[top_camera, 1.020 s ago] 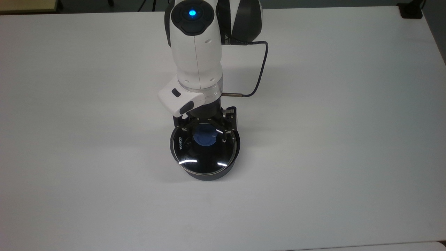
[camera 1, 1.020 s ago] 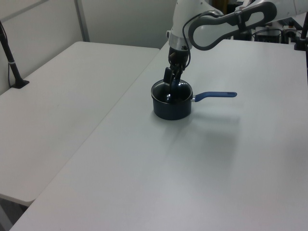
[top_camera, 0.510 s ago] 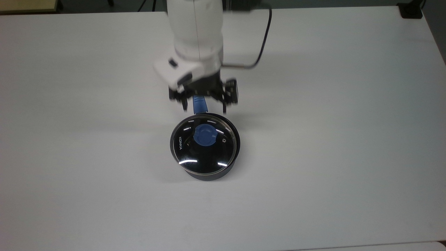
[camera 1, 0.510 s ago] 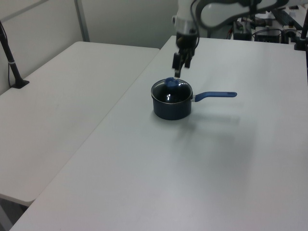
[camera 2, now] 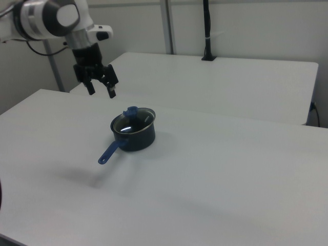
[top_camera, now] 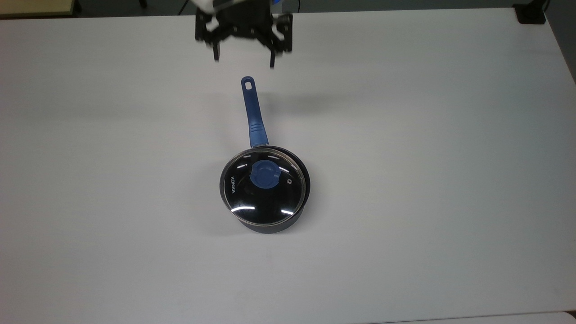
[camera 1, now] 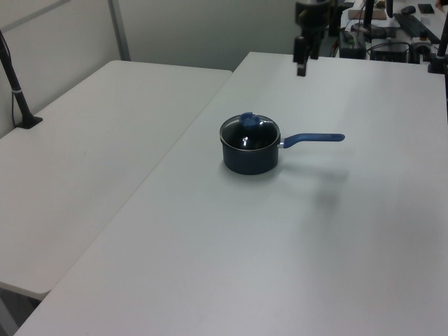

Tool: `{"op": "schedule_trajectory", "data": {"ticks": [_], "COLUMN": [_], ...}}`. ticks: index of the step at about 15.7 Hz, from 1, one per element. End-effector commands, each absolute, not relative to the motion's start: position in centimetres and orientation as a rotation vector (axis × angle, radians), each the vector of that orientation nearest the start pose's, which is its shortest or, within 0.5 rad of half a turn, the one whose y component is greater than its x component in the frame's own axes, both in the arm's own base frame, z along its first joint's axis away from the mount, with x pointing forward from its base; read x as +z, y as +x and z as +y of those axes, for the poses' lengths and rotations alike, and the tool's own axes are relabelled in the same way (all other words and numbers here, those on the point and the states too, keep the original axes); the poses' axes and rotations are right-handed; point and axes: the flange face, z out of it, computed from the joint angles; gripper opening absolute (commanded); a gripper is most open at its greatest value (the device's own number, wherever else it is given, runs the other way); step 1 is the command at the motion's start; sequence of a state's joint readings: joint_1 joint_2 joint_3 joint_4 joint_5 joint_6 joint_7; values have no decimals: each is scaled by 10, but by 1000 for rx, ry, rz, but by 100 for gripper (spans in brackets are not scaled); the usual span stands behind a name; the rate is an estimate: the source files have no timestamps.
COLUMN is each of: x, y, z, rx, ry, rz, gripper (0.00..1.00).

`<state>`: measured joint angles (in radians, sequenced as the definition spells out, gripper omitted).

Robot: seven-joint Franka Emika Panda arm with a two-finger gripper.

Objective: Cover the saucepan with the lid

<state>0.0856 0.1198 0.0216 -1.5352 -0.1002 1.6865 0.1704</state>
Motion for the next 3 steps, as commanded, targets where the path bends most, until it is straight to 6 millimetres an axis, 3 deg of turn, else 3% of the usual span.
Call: {"op": "schedule_trajectory", "data": {"ticks": [1,3], "x": [584,586], "y": [573,573], "z": [50,48], "rx": [23,19], "ry": [-3257,-3256], "rz": [92,97], "gripper": [100,100]}}
